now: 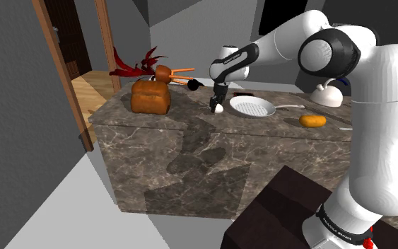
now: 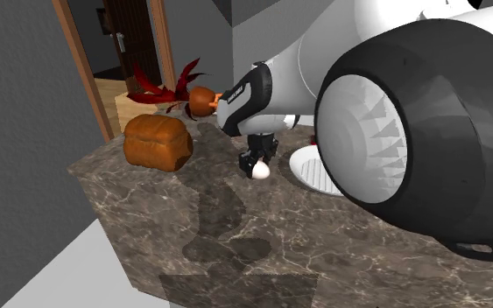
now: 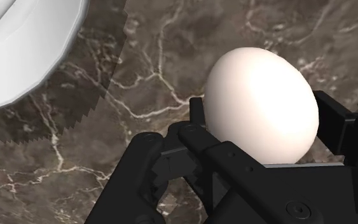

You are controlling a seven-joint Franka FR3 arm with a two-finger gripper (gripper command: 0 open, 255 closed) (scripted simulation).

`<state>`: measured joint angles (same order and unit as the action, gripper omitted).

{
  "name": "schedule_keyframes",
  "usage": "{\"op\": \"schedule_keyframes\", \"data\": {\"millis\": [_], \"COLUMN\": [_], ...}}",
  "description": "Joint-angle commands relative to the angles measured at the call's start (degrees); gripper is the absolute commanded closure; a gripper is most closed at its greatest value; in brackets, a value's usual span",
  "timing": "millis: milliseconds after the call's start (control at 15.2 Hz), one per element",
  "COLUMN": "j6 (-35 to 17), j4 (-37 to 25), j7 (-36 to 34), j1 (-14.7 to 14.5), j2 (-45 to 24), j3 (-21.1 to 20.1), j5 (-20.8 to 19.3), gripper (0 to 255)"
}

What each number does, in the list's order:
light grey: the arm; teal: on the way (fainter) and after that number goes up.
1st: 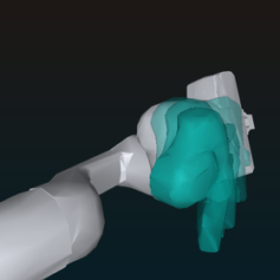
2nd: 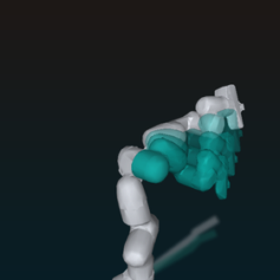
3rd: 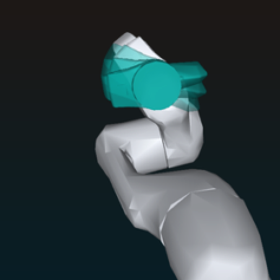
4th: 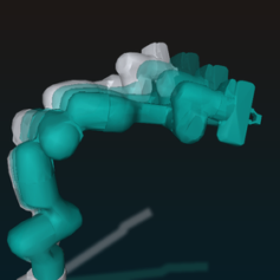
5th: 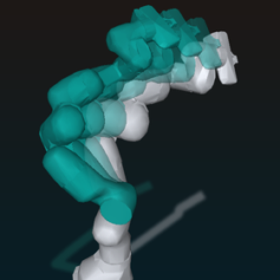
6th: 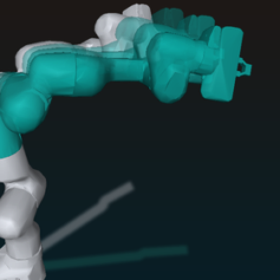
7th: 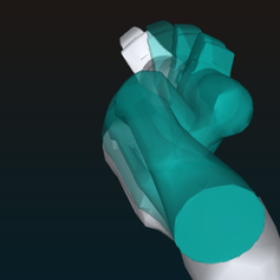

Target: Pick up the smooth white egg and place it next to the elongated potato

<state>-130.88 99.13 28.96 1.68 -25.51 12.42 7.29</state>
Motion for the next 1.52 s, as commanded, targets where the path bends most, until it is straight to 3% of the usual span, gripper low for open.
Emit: {"op": "schedule_keyframes", "data": {"millis": [0, 1452], "j6": [1.2, 15.5], "j4": [-0.6, -9.9], "j7": [-0.2, -1.5], "j1": [-0.1, -0.4], "j2": [0.6, 5.8], "j3": [0.1, 0.9], "j5": [-0.2, -2.0], "gripper": [255, 255]}}
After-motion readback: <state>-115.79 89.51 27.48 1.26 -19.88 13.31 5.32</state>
